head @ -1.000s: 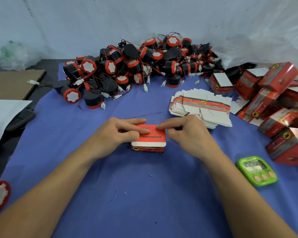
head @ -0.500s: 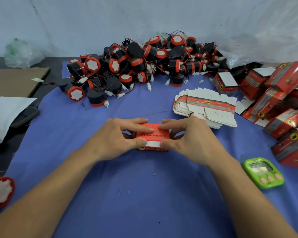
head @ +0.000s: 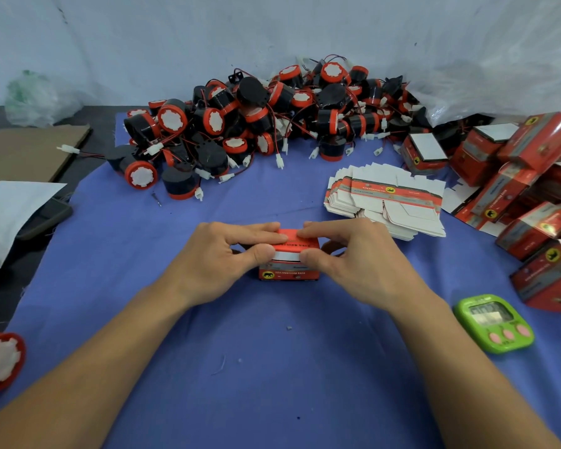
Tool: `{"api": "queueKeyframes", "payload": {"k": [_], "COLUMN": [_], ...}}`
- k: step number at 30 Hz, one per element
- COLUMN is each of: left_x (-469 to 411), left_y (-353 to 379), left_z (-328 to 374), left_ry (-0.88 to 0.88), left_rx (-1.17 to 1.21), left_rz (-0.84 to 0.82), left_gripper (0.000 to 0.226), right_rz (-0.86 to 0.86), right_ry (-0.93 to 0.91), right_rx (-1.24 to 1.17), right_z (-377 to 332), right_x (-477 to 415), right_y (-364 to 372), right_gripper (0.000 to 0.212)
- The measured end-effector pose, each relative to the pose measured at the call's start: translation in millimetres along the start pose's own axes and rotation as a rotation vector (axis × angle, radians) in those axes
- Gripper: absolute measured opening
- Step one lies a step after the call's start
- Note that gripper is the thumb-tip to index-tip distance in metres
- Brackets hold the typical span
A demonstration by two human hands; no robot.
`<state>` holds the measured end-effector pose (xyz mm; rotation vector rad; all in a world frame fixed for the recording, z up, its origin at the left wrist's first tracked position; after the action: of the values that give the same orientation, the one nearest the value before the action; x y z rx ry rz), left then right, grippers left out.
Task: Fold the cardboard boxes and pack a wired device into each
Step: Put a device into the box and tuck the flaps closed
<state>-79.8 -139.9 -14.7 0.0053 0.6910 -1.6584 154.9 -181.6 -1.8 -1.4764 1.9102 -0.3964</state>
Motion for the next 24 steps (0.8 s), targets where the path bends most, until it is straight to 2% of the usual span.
{"api": "queueKeyframes", "payload": {"k": [8, 12, 17, 24], "left_x": [5.2, 13.2, 19.2, 17.5], "left_y": [-0.7, -1.1, 11.8, 15.8], "left_z": [7.8, 10.8, 14.1, 15.2], "left_ry": [0.104, 0.199, 0.499, 0.606], "left_rx": [-0.127, -0.191, -0.424, -0.494], "left_rz": [-0.022, -0.016, 0.188, 0.328], "left_gripper": [0.040, 0.039, 0.032, 0.022], "right_rz": [-0.052, -0.063, 0.003, 0.038], "right_ry": [0.155, 0.162, 0.129, 0.091], "right_rx": [-0.168, -0.180, -0.149, -0.085], "right_z": [2.2, 2.4, 1.5, -1.7], "right_x": [-3.4, -1.8, -1.8, -0.4], "right_y": [-1.1, -2.2, 0.2, 3.8], "right_gripper": [0.029, 0.031, 0.026, 0.027]}}
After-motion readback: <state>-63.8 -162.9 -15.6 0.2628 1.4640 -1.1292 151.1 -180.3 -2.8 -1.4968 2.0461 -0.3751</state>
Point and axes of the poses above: each hand's wrist, its own x-axis away from the middle knuckle, its own y-axis out of the palm, z = x × y, the point moved 1 cm from there along -x, towards the middle knuckle, and after that the axes turned 15 degrees about z, right-handed, at the moved point
